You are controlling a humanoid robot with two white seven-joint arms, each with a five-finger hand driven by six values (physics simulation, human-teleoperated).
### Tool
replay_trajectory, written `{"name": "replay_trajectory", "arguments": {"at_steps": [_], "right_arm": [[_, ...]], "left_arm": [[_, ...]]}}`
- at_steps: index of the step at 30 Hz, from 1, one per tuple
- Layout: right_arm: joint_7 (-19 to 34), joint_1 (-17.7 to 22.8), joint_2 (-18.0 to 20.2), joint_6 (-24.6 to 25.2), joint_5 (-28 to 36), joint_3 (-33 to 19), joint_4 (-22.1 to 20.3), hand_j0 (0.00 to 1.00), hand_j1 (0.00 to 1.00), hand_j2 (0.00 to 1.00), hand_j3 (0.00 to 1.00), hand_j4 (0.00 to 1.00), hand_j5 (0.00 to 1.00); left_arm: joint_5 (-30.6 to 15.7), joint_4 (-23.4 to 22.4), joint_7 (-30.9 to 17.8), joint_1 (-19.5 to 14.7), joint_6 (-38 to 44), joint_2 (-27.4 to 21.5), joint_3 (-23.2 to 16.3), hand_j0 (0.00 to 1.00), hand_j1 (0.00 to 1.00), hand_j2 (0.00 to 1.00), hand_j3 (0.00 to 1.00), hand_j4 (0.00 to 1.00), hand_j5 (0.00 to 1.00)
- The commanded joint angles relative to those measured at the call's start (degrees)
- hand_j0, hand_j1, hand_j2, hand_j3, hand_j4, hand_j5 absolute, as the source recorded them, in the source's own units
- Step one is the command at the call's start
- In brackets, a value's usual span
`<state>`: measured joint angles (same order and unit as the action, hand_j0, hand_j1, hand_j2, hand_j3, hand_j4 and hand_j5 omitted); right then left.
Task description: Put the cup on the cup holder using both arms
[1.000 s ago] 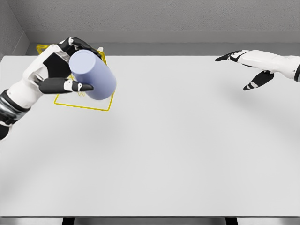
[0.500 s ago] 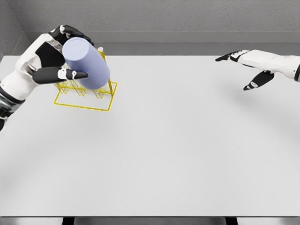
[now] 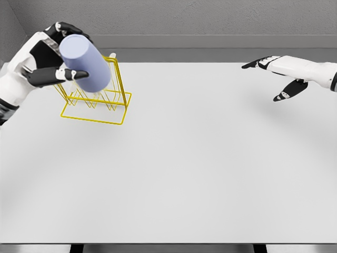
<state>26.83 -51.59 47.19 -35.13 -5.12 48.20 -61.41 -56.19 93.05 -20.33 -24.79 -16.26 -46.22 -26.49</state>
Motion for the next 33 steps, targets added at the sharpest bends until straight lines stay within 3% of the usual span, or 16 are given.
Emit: {"name": "replay_trajectory", "arguments": {"at_steps": [1, 10, 19, 28, 29, 30, 31, 33], "right_arm": [[-0.03, 0.00, 0.00, 0.13, 0.37, -0.04, -0.02, 1.00, 1.00, 1.00, 1.00, 1.00, 1.00], [-0.03, 0.00, 0.00, 0.13, 0.37, -0.04, -0.11, 1.00, 1.00, 1.00, 1.00, 1.00, 1.00], [-0.03, 0.00, 0.00, 0.13, 0.37, -0.04, -0.11, 1.00, 1.00, 1.00, 1.00, 1.00, 1.00], [-0.03, 0.00, 0.09, 0.13, 0.37, -0.04, -0.11, 1.00, 1.00, 1.00, 1.00, 1.00, 1.00], [-0.03, 0.09, 0.09, 0.13, 0.37, -0.04, -0.11, 1.00, 1.00, 1.00, 1.00, 1.00, 1.00], [-0.03, 0.00, 0.09, 0.13, 0.37, -0.04, -0.11, 1.00, 1.00, 1.00, 1.00, 1.00, 1.00], [-0.03, 0.00, 0.09, 0.13, 0.37, -0.04, -0.11, 1.00, 1.00, 1.00, 1.00, 1.00, 1.00], [-0.03, 0.00, 0.09, 0.13, 0.37, -0.04, -0.11, 1.00, 1.00, 1.00, 1.00, 1.00, 1.00]], "left_arm": [[-0.23, -0.68, 0.02, 0.00, 0.09, 0.08, 0.04, 0.42, 0.42, 0.42, 0.42, 0.42, 0.42], [0.56, -2.87, 0.02, -1.32, 0.35, 0.69, -0.14, 0.42, 0.42, 0.42, 0.42, 0.42, 0.42], [3.63, -4.46, 0.02, -0.53, 0.35, 3.50, -0.75, 0.42, 0.42, 0.42, 0.42, 0.42, 0.42], [3.55, -4.54, -0.06, 0.97, 0.26, 2.71, -0.75, 0.43, 0.43, 0.43, 0.43, 0.43, 0.43], [3.72, -4.54, -0.06, 0.88, 0.18, 2.80, -0.75, 0.46, 0.46, 0.46, 0.46, 0.46, 0.46], [3.98, -4.54, -0.15, 0.88, 0.18, 2.80, -0.75, 0.76, 0.76, 0.76, 0.76, 0.76, 0.76], [5.04, -4.54, -0.15, 0.79, 0.09, 2.89, -0.67, 0.94, 0.94, 0.94, 0.94, 0.94, 0.94], [5.30, -4.54, -0.06, 0.70, 0.00, 3.15, -0.67, 1.00, 1.00, 1.00, 1.00, 1.00, 1.00]]}}
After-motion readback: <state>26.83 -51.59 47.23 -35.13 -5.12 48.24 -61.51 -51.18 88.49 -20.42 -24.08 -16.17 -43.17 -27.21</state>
